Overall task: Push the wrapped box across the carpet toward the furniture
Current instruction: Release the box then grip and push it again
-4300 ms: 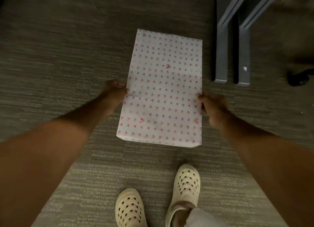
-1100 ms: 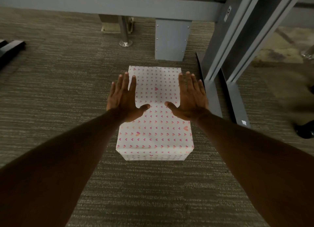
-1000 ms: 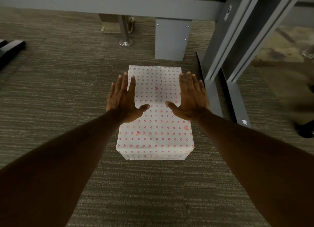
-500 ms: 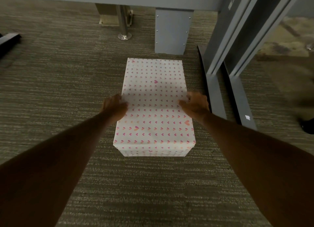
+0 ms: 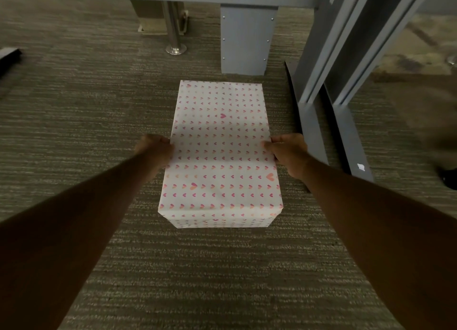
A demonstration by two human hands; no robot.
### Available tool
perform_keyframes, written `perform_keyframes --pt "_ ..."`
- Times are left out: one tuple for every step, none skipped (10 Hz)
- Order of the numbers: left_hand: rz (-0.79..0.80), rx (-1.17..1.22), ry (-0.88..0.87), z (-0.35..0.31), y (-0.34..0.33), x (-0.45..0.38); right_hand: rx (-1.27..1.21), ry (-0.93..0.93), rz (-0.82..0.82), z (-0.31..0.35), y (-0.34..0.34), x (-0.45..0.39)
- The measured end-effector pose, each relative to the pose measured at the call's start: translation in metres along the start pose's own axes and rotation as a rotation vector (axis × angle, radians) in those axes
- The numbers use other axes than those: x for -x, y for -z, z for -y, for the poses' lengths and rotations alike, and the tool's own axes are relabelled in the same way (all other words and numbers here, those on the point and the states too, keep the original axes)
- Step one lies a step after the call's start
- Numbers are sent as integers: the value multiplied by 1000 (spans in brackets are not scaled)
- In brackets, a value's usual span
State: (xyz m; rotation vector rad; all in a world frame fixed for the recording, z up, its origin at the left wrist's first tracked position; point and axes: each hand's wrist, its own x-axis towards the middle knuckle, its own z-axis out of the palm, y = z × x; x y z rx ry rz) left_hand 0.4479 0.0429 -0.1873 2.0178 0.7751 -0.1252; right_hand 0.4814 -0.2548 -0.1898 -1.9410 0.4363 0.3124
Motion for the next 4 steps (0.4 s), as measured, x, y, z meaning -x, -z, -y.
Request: perform_keyframes --pt "23 27 -1 -7 -5 0 -42 -8 -20 -2 5 -3" --pt "31 27 -8 -12 -11 2 -52 -8 -39 -2 11 -5" --pt "32 30 -34 -23 -20 -1 -44 4 -47 0 23 -9" --pt "29 52 -45 -34 -26 -4 -45 24 -40 4 33 -15"
